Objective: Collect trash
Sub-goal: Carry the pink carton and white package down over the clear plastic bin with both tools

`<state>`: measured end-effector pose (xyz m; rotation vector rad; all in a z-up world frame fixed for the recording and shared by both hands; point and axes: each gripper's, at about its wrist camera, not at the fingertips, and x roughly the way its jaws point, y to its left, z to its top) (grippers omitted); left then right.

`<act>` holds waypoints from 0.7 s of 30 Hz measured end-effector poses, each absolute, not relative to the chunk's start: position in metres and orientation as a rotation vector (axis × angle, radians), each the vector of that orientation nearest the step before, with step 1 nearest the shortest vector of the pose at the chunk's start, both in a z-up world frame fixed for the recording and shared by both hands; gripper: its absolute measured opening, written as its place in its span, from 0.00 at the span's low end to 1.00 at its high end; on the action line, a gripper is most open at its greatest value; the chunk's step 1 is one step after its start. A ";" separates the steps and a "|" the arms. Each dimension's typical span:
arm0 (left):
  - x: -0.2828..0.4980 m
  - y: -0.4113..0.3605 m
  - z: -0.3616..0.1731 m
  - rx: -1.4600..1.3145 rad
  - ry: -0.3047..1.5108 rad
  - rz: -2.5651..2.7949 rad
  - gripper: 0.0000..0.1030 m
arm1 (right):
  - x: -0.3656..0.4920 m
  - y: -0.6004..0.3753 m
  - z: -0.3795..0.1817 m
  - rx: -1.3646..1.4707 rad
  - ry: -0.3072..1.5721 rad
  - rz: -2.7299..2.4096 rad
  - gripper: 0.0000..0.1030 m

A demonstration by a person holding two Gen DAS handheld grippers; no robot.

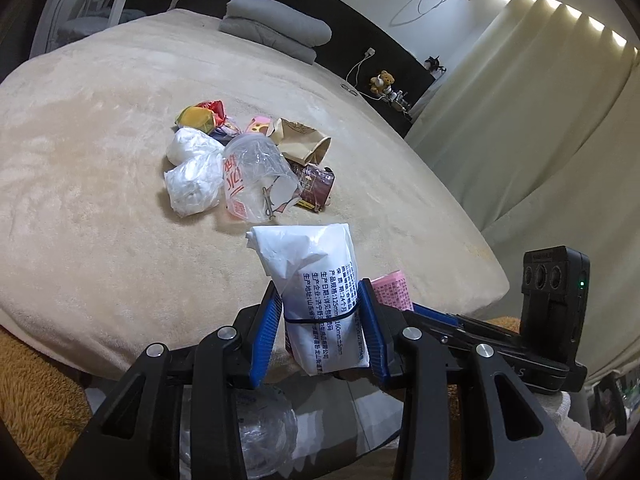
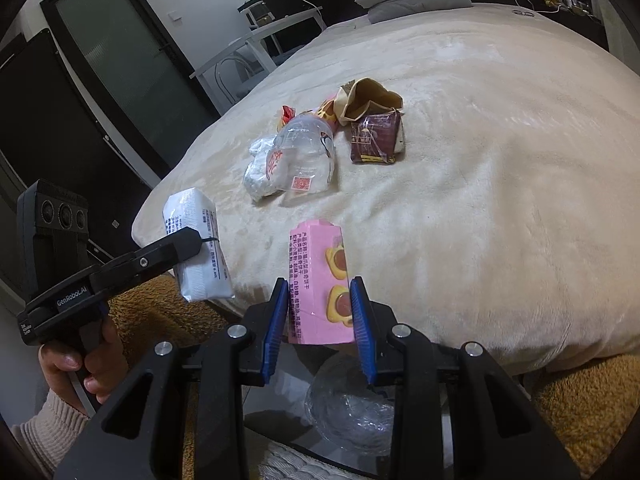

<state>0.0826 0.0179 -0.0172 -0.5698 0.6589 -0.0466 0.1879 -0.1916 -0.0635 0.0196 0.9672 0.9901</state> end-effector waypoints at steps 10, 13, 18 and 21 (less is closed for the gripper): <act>0.054 -0.010 -0.031 -0.541 0.672 -0.058 0.37 | 0.156 -0.216 -0.063 0.105 0.948 1.016 0.32; 0.051 -0.018 -0.036 -0.531 0.683 -0.052 0.37 | 0.149 -0.218 -0.066 0.096 0.953 1.010 0.32; 0.047 -0.035 -0.045 -0.499 0.722 -0.060 0.37 | 0.139 -0.219 -0.068 0.100 0.958 1.018 0.32; 0.046 -0.043 -0.053 -0.491 0.755 -0.051 0.37 | 0.138 -0.220 -0.073 0.110 0.979 1.007 0.32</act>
